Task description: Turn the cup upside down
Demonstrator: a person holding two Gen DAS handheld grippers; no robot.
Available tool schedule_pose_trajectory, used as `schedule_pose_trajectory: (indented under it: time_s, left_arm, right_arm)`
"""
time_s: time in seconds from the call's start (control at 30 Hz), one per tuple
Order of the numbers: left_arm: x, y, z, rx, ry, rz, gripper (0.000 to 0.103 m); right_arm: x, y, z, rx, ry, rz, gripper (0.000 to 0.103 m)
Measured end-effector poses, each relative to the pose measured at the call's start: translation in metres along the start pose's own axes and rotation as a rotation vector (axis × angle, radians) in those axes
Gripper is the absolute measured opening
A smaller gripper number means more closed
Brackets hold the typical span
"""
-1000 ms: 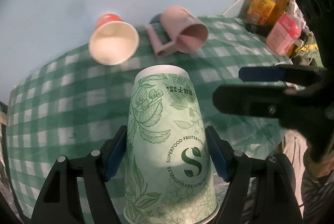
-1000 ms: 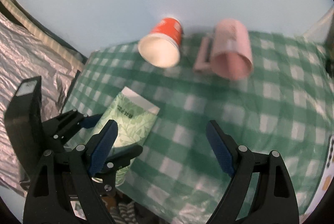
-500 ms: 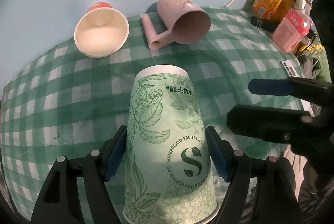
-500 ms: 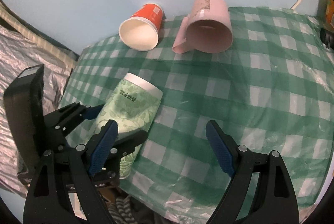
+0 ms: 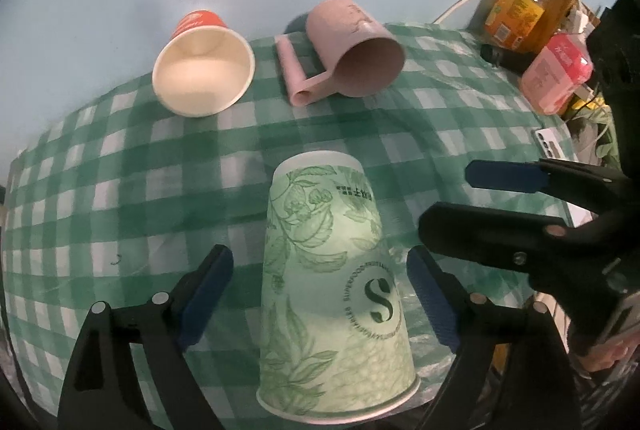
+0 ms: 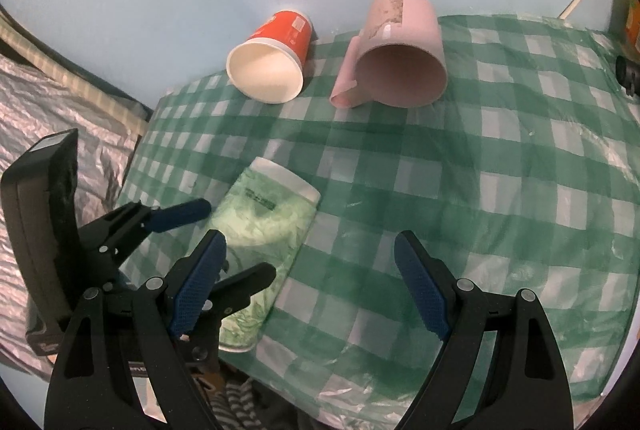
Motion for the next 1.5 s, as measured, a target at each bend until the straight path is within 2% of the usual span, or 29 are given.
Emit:
schedule_pose_trajectory:
  time_s: [0.13,0.27,0.37,0.63,0.8,1.03,1.33,1.5]
  left_arm:
    - [0.001,-0.008,-0.001,-0.006,0.006,0.008,0.090]
    - [0.004,-0.023,-0.013,0.016,-0.030,0.038,0.090]
    - [0.009,-0.033,-0.024,0.031,-0.058,0.056,0.090]
    - [0.026,-0.045,-0.056,0.009,-0.111,0.076,0.090]
    - [0.037,-0.043,-0.078,-0.033,-0.142,0.072,0.090]
    - [0.047,-0.034,-0.096,-0.042,-0.177,0.069,0.090]
    - [0.047,-0.021,-0.102,-0.039,-0.185,0.066,0.090]
    - [0.046,-0.018,-0.104,-0.029,-0.194,0.067,0.090]
  right_arm:
    - [-0.001,-0.004,0.000,-0.014,0.010,0.004,0.086]
    - [-0.002,-0.004,-0.003,-0.009,0.015,0.003,0.086]
    - [-0.001,-0.001,-0.008,-0.016,0.013,-0.011,0.086]
    - [0.001,0.020,-0.020,0.020,0.038,-0.073,0.086]
    - [0.000,0.034,-0.026,0.044,0.058,-0.105,0.086]
    - [-0.004,0.058,-0.032,0.107,0.078,-0.162,0.086]
    - [-0.010,0.084,-0.025,0.131,0.140,-0.242,0.086]
    - [-0.011,0.086,-0.025,0.126,0.138,-0.245,0.079]
Point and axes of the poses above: each gripper's, at about its wrist camera, not at the fingertips, and y roughly the way its jaws point, z to its right, x to its underside, the point moved 1 cm from there along y, roughly the way its jaws point, and after that the axes turned 7 degrees about y, right-handed, at the moved point
